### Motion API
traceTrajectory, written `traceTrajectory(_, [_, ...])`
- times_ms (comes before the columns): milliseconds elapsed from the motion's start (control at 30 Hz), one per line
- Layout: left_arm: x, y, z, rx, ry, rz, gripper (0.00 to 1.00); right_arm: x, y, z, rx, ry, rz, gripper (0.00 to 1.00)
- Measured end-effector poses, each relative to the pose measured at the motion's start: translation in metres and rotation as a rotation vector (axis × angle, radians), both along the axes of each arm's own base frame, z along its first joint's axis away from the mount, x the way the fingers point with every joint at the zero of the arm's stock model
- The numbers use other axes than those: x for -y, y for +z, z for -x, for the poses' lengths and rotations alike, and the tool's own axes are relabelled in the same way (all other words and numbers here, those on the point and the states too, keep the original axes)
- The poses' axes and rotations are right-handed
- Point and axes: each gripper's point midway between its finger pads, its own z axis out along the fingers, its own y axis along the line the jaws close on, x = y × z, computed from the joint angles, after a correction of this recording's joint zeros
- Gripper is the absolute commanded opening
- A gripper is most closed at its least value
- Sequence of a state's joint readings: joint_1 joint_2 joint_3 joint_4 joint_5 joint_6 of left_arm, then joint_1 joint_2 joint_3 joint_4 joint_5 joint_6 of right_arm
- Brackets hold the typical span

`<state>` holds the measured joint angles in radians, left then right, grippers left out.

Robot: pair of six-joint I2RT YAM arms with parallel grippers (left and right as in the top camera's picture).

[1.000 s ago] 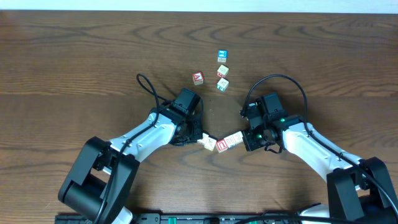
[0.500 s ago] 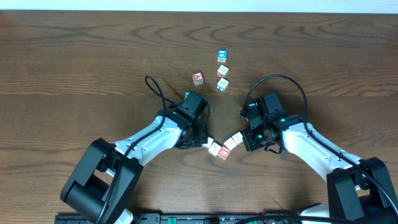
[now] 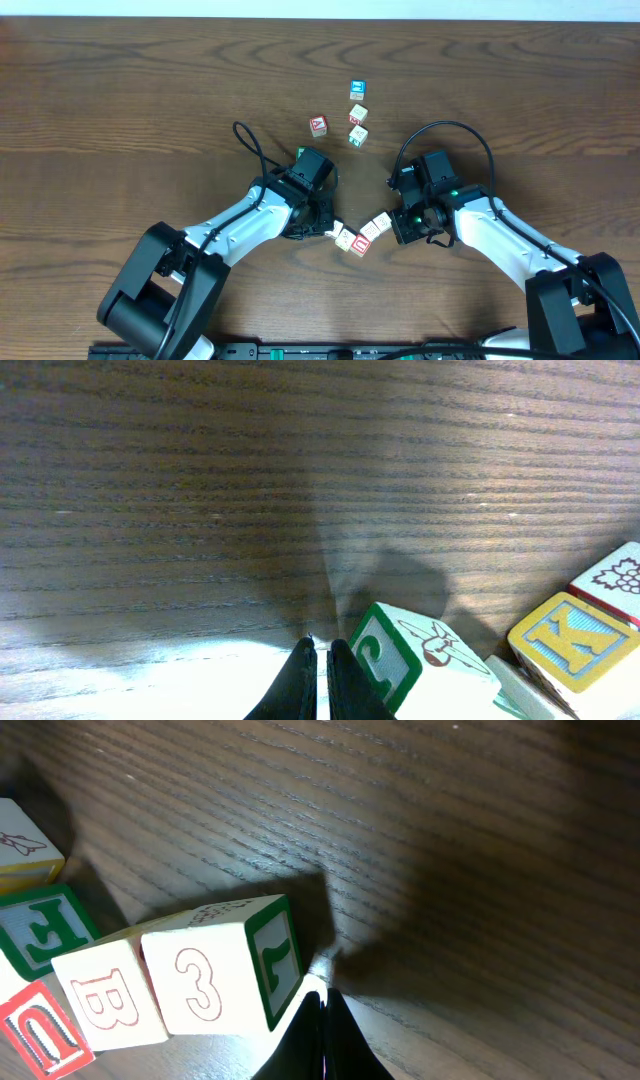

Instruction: Lift 5 blocks

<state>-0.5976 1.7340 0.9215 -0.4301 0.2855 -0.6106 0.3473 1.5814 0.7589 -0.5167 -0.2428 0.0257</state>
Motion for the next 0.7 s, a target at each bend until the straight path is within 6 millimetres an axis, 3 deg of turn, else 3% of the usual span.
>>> traceTrajectory(333, [-0.011,-0.001,-0.009,0.018,0.023,-0.023,0.08,0.007,-0.002,0.002,-0.011,-0.030,0.033,0.01])
traceTrajectory(700, [-0.081,-0.003,-0.041,0.009,0.171,-0.060,0.07,0.020,-0.007,0.023,-0.108,-0.072,0.099,0.01])
